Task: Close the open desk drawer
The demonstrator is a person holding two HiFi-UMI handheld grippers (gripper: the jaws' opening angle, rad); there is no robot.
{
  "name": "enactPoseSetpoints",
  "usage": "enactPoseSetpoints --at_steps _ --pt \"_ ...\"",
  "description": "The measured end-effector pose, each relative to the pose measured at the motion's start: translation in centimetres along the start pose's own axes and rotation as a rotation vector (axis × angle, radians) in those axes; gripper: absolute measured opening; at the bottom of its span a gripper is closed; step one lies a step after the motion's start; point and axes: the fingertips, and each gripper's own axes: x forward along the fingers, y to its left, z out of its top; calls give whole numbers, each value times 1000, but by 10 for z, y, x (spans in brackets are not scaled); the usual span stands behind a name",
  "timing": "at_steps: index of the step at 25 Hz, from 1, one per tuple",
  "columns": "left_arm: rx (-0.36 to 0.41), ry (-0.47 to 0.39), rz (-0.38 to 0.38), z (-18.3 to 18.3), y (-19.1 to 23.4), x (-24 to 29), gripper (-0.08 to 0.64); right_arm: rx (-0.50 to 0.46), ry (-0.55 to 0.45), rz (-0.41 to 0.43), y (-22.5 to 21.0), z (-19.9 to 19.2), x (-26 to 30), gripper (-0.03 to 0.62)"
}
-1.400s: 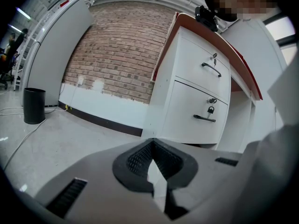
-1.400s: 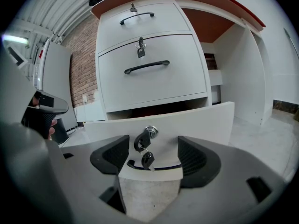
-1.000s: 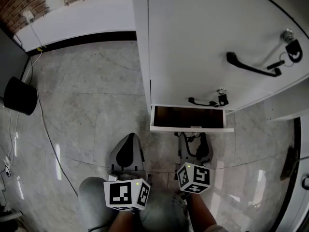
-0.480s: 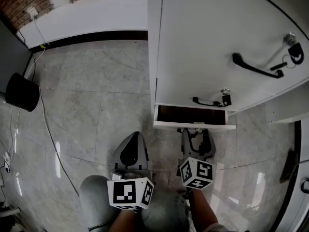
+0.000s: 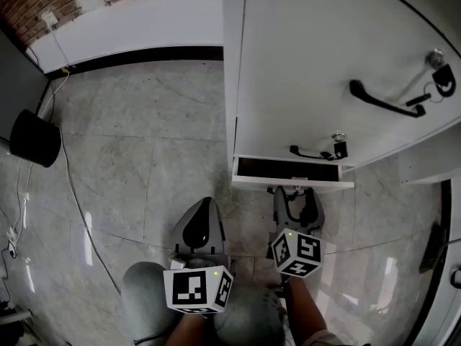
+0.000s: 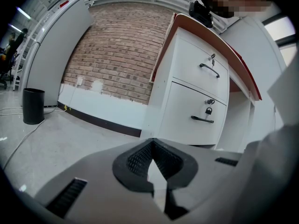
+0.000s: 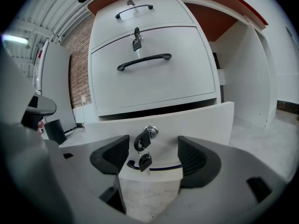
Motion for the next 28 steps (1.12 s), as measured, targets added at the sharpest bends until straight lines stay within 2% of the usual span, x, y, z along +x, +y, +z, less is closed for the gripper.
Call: enactPoseSetpoints --at_steps 28 --pt "-18 2 5 -3 1 2 0 -3 4 8 -1 10 26 307"
